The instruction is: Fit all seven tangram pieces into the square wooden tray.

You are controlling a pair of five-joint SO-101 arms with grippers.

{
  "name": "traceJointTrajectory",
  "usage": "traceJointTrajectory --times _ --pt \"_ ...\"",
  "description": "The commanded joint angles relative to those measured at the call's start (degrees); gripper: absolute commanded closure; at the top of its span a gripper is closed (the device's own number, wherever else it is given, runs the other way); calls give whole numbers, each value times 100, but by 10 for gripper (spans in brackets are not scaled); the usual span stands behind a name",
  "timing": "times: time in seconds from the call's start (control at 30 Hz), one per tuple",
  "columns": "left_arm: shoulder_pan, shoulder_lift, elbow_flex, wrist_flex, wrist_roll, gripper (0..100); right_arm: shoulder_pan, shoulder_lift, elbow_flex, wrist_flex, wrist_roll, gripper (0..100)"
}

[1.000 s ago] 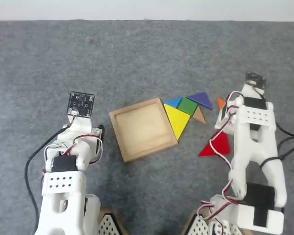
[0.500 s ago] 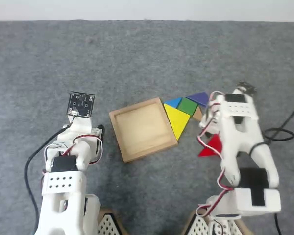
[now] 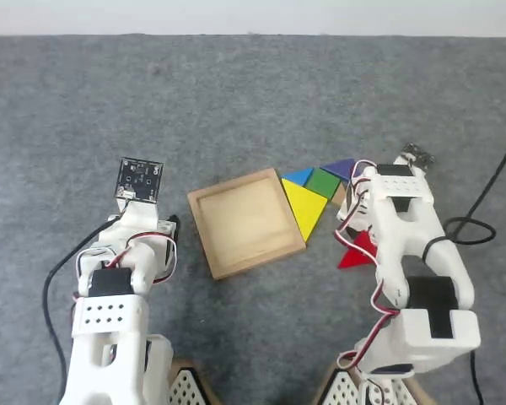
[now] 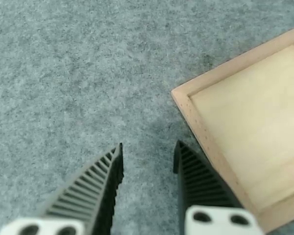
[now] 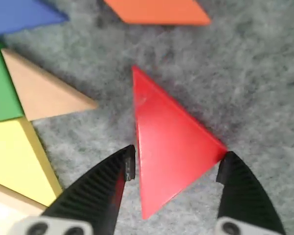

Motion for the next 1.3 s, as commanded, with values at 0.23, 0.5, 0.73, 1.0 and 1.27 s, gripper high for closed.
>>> traceJointTrajectory --times 0.23,0.5,0.73,1.0,1.27 --pt "53 18 -75 18 -9 830 101 -4 -237 -145 -44 744" --pt "53 26 -75 18 -9 830 549 611 -527 -40 229 836" --pt "53 26 -75 18 -9 830 567 646 -633 84 246 846" --pt "53 26 -75 18 -9 830 1367 629 -1116 198 448 872" --pt "53 26 -75 18 -9 830 2105 629 -1600 532 941 869"
